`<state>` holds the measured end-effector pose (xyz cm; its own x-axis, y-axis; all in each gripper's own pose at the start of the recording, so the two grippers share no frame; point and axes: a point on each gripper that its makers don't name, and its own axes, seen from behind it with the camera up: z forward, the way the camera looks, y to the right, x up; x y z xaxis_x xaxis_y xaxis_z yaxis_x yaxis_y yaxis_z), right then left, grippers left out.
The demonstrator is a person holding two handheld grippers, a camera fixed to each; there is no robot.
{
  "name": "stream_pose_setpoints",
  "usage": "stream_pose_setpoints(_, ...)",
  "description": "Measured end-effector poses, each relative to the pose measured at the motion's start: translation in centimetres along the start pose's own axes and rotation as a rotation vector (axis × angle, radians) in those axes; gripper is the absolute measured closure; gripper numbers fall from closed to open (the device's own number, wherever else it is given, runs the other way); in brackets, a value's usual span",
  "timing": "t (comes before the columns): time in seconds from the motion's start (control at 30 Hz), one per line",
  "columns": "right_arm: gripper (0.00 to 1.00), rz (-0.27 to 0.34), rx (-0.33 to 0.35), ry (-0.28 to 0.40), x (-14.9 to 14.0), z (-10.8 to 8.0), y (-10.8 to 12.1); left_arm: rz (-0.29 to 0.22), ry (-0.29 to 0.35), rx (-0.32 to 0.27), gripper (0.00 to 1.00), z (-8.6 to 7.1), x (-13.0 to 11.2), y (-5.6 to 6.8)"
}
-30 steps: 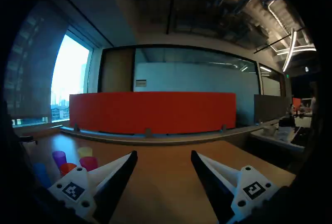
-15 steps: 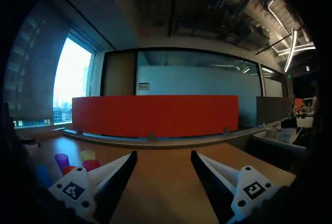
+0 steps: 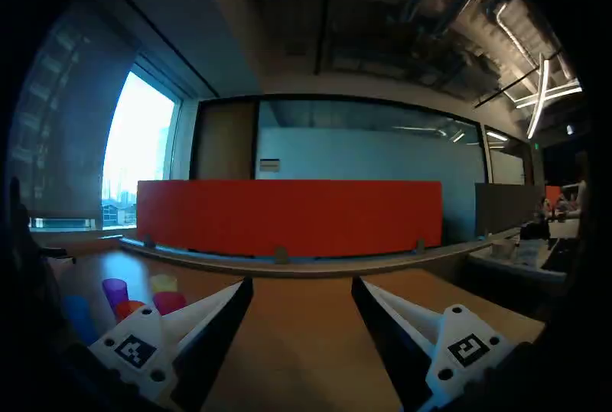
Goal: Pour water
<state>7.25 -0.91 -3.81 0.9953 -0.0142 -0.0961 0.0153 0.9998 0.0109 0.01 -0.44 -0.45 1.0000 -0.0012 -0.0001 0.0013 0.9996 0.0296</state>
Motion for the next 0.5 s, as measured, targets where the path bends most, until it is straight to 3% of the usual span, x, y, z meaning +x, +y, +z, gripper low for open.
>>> stream_pose_setpoints(0.5,0.0,0.015,0.011,0.007,-1.7,1.2,0.3,0.0,0.0,0.0,0.13,0.0,0.0,0.0)
